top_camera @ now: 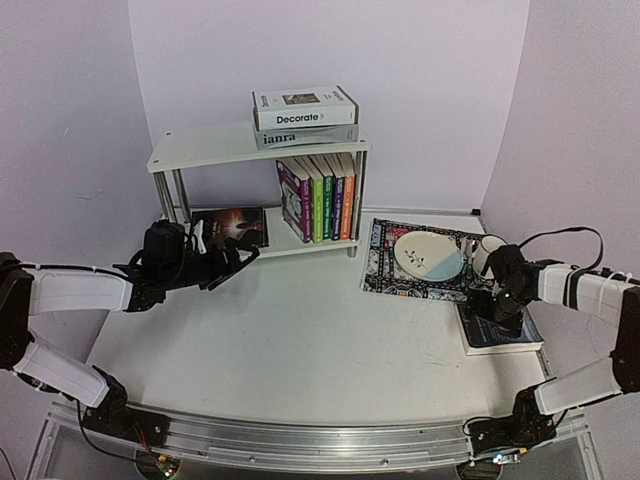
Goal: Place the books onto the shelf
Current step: Move the book to the center of the board.
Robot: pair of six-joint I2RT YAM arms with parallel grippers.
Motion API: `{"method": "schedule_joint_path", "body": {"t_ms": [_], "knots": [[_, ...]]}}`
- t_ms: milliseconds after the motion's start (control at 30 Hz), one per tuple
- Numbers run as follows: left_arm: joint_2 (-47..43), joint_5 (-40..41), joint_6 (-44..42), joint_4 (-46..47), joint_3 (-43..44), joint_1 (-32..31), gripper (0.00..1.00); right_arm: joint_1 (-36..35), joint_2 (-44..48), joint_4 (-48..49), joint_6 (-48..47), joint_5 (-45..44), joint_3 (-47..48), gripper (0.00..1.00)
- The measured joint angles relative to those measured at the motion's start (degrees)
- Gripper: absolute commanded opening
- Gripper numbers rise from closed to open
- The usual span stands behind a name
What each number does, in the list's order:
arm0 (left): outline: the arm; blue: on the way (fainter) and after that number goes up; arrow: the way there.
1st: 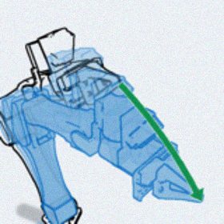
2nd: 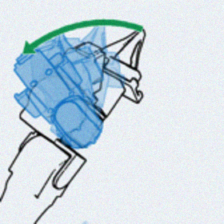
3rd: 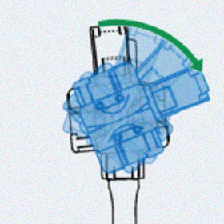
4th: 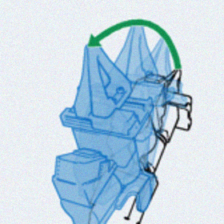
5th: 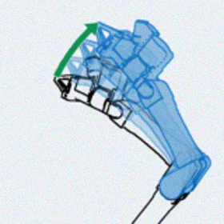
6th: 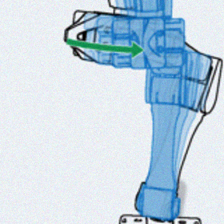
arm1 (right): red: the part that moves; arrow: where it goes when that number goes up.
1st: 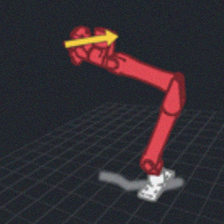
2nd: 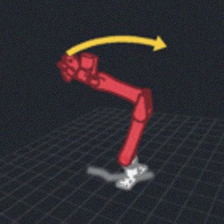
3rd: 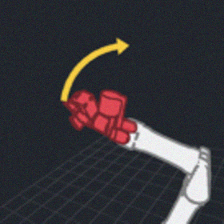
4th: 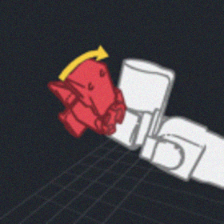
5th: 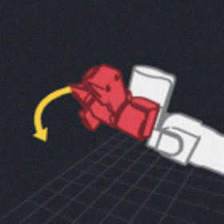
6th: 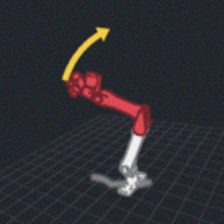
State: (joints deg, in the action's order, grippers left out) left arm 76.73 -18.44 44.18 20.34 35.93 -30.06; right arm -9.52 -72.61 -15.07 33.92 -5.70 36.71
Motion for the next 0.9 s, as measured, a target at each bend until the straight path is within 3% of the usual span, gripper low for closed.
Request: {"method": "schedule_joint_path", "body": {"t_ms": [333, 467, 600, 700, 800, 900], "knots": [[-1.7, 0.1, -2.5, -1.5, -0.4, 0.1, 0.99, -0.9, -1.5, 7.3, 6.0, 1.4, -5.7, 0.98], [-1.6, 0.1, -2.6, -1.7, -0.4, 0.1, 0.99, -9.5, -1.4, 12.9, 11.8, -0.2, -6.8, 0.98], [-0.5, -0.1, -2.6, -2.1, -0.4, 0.1, 0.99, -26.3, -4.0, 20.7, 22.1, 2.7, -5.4, 0.98], [0.8, -0.7, -2.4, -2.5, -0.4, 0.1, 0.99, -35.0, -6.9, 19.4, 26.0, 5.5, -2.1, 0.98], [1.7, -1.2, -2.3, -2.6, -0.4, 0.1, 0.99, -36.9, -6.3, 15.6, 26.4, 4.6, 3.1, 0.98], [2.0, -1.6, -2.2, -2.9, -0.4, -0.1, 0.99, -34.1, -3.0, 11.4, 24.3, 1.8, 6.4, 0.98]]}}
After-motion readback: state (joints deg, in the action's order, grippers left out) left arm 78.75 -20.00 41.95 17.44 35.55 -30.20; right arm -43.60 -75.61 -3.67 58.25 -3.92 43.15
